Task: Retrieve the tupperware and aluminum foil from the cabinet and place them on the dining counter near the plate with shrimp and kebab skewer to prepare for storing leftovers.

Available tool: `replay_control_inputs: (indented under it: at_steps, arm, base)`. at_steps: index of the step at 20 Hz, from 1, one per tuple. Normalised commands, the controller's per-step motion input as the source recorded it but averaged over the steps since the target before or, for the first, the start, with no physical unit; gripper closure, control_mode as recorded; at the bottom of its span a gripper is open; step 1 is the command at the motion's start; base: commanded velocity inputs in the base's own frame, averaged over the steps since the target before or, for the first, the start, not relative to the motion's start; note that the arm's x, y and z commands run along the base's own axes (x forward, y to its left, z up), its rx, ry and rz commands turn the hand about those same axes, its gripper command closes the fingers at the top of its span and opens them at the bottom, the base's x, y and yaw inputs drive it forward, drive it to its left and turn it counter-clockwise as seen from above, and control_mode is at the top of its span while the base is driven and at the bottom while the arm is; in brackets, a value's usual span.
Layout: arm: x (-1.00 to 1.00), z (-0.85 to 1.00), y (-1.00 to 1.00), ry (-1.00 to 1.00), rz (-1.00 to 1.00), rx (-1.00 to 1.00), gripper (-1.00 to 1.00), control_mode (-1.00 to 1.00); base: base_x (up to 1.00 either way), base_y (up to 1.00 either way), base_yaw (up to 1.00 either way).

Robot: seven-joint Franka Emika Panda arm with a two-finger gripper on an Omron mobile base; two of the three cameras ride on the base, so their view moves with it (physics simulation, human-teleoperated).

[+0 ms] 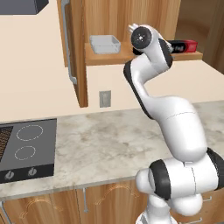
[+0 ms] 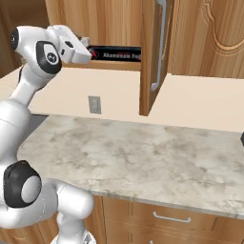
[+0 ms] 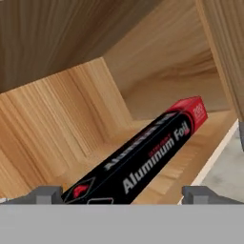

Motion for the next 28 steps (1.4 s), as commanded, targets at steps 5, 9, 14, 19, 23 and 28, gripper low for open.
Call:
replay_control_inputs:
  at_steps: [5, 9, 14, 19, 23, 28]
  arm:
    - [0.24, 0.04, -0.16, 0.11, -0.09, 0.13, -1.00, -1.00]
    - [0.27, -0.09, -0.12, 0.14, -0.08, 0.09, -1.00, -1.00]
    - [0.44, -0.20, -0.08, 0.17, -0.08, 0.06, -1.00, -1.00]
    - [0.64, -0.23, 0.00, 0.12, -0.07, 0.02, -1.00, -1.00]
    - [0.54, -0.01, 0.00, 0.00, -0.09, 0.00, -1.00, -1.00]
    - [0.43, -0.23, 0.00, 0.00, -0.09, 0.00, -1.00, -1.00]
  base:
    - [0.00, 0.00, 0.00]
    - [0.00, 0.00, 0.00]
    - [0.00, 0.00, 0.00]
    - [0.00, 0.00, 0.00]
    - [0.00, 0.00, 0.00]
    - [0.00, 0.00, 0.00]
